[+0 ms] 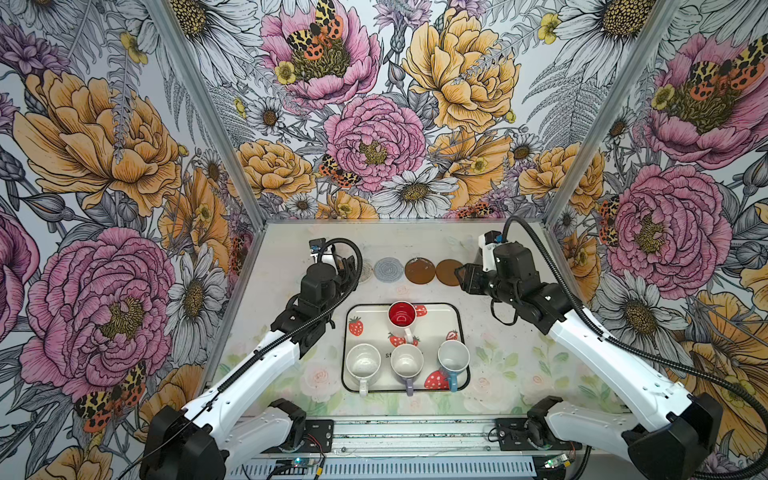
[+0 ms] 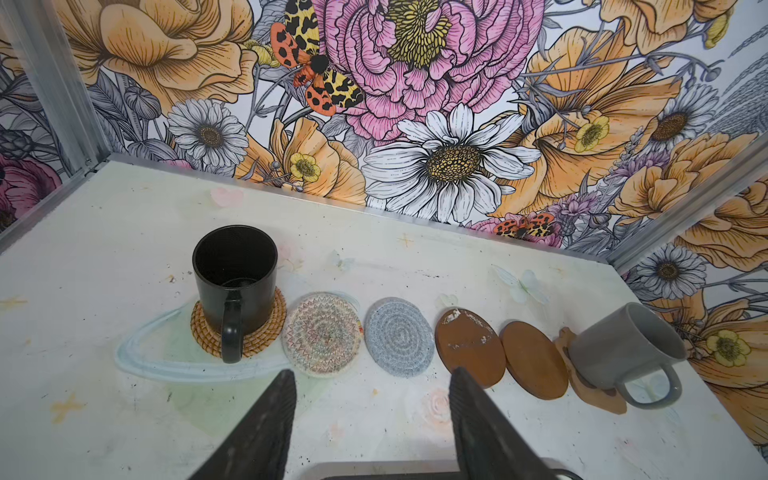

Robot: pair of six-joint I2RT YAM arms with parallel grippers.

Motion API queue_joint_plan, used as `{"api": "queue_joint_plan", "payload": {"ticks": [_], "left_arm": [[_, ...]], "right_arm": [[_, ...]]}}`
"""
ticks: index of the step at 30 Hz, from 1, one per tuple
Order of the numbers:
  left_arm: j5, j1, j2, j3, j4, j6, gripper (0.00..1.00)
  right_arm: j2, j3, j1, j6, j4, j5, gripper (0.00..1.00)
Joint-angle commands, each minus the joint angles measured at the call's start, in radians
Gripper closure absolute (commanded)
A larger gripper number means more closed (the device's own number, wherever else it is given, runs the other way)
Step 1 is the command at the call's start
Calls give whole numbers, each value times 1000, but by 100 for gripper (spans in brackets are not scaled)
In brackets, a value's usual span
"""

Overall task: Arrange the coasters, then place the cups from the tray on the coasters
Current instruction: 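Raise the left gripper off the black mug while the right gripper nears the tray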

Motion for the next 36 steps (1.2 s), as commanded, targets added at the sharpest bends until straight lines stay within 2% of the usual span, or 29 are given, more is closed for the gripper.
{"api": "queue_joint_plan", "payload": {"ticks": [1,5,11,16,27,36], "left_arm": [[21,0,-23,-13,34,15,40],[22,5,-31,-22,37,15,40],[28,11,-41,-26,32,15,39],[32,17,-51,-33,30,16,39],[45,35,-52,-46,34,19,38],[79,56,-53,-60,54,7,38]], "right_arm": [[-44,13,47,7,-146,77,50],[-60,24,129,47,-265,182,51],[-68,7,244,124,-367,207,52],[-84,12,390,205,-456,313,53],[-136,-42,605,426,-559,403,52],[-130,-114,771,603,-580,420,50]]}}
